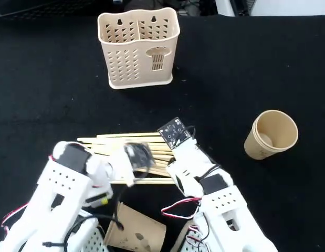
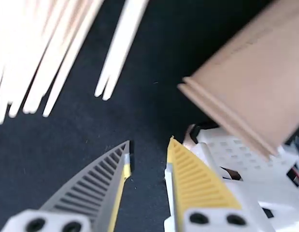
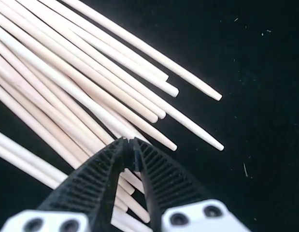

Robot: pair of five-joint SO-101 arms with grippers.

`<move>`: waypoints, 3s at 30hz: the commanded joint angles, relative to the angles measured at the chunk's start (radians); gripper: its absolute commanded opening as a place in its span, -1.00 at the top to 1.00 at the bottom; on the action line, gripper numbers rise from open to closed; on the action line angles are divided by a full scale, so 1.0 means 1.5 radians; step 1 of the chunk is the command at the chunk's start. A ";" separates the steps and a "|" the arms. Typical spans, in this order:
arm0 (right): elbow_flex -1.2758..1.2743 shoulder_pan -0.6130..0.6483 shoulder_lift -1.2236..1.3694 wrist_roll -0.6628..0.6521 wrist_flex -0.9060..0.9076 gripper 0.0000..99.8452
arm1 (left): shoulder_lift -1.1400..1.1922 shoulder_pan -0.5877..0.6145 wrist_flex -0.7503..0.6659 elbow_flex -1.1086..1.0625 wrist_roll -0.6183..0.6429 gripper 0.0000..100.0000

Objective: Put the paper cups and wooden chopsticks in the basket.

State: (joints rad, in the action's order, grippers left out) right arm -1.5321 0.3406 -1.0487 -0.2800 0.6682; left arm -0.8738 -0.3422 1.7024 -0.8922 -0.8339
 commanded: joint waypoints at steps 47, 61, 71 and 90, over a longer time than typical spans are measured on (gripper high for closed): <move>0.149 -0.221 -0.009 0.065 0.088 0.97 | -0.002 -0.075 -0.055 -0.005 0.064 0.71; 0.158 -0.309 -0.009 0.068 0.093 0.97 | -0.002 -0.229 -0.317 -0.115 0.234 0.67; 0.156 -0.309 -0.009 0.068 0.093 0.97 | -0.001 -0.121 -0.541 -0.138 0.448 0.54; 0.157 -0.308 -0.009 0.068 0.088 0.97 | -0.003 -0.217 -0.044 0.184 0.234 0.54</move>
State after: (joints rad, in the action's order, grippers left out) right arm -1.3172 -0.1089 -1.0487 -0.1880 0.8216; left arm -0.8738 -0.5539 1.5459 -0.7020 -0.4181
